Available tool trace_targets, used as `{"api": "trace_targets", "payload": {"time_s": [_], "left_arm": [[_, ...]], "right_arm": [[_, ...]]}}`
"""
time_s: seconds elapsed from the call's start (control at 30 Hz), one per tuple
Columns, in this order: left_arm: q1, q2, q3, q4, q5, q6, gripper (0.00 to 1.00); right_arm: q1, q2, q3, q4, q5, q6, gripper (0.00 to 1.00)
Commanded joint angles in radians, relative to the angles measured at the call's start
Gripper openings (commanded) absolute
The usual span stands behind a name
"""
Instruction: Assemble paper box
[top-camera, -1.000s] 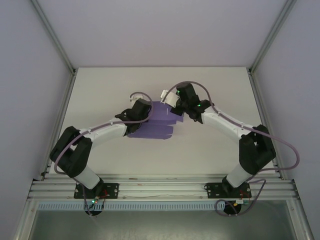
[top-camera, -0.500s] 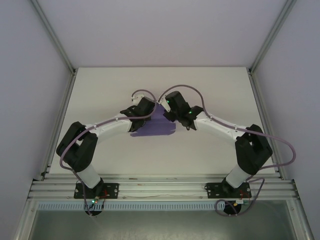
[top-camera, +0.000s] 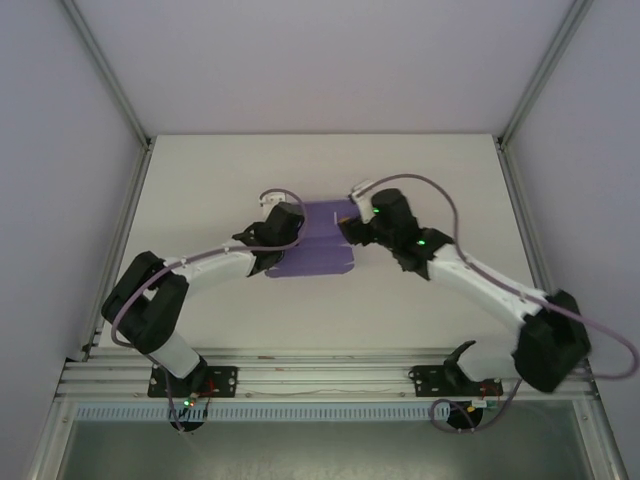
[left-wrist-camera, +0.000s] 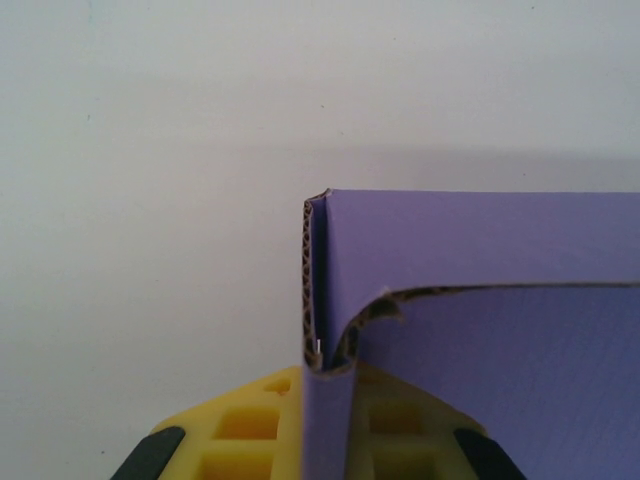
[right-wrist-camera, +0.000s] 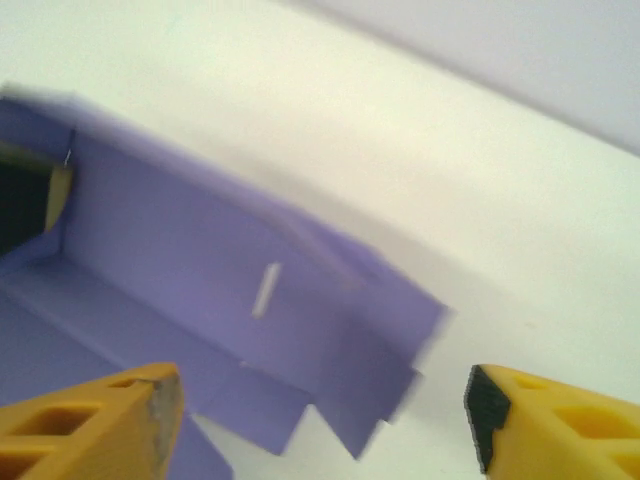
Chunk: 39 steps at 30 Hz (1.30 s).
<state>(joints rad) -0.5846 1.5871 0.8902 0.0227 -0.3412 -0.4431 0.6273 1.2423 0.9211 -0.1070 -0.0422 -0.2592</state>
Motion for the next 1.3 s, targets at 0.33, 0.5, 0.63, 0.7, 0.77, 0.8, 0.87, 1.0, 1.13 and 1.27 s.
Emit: {"api": "trace_targets", "payload": {"time_s": [0.33, 0.5, 0.63, 0.7, 0.77, 0.8, 0.87, 1.0, 1.13, 1.27], "left_arm": [[-0.004, -0.108, -0.108, 0.247, 0.091, 0.128, 0.00], [-0.011, -0.133, -0.138, 0.294, 0.093, 0.132, 0.00], [-0.011, -0.138, -0.132, 0.297, 0.086, 0.121, 0.00], [-0.011, -0.135, -0.124, 0.300, 0.095, 0.119, 0.00], [-0.012, -0.133, -0.121, 0.312, 0.110, 0.121, 0.00], [-0.012, -0.133, -0.122, 0.320, 0.116, 0.119, 0.00], [-0.014, -0.136, -0.129, 0.341, 0.133, 0.127, 0.00], [-0.023, -0.147, -0.154, 0.378, 0.126, 0.140, 0.00], [-0.024, -0.162, -0.180, 0.396, 0.090, 0.138, 0.00], [-0.024, -0.186, -0.204, 0.421, 0.051, 0.126, 0.00]], "right_arm": [[-0.110, 0.038, 0.067, 0.044, 0.142, 0.129, 1.00], [-0.113, 0.120, 0.112, -0.013, 0.012, 0.073, 1.00], [-0.113, 0.144, 0.088, -0.005, -0.143, 0.022, 1.00], [-0.106, 0.163, 0.087, 0.013, -0.196, 0.028, 1.00], [-0.094, 0.181, 0.086, 0.047, -0.212, 0.037, 1.00], [-0.087, 0.190, 0.081, 0.081, -0.199, 0.043, 1.00], [-0.070, 0.207, 0.070, 0.161, -0.141, 0.071, 1.00], [-0.017, 0.231, 0.062, 0.282, 0.125, 0.153, 1.00], [0.015, 0.179, 0.005, 0.333, 0.270, 0.205, 1.00], [0.015, 0.065, -0.095, 0.256, 0.270, 0.272, 1.00]]}}
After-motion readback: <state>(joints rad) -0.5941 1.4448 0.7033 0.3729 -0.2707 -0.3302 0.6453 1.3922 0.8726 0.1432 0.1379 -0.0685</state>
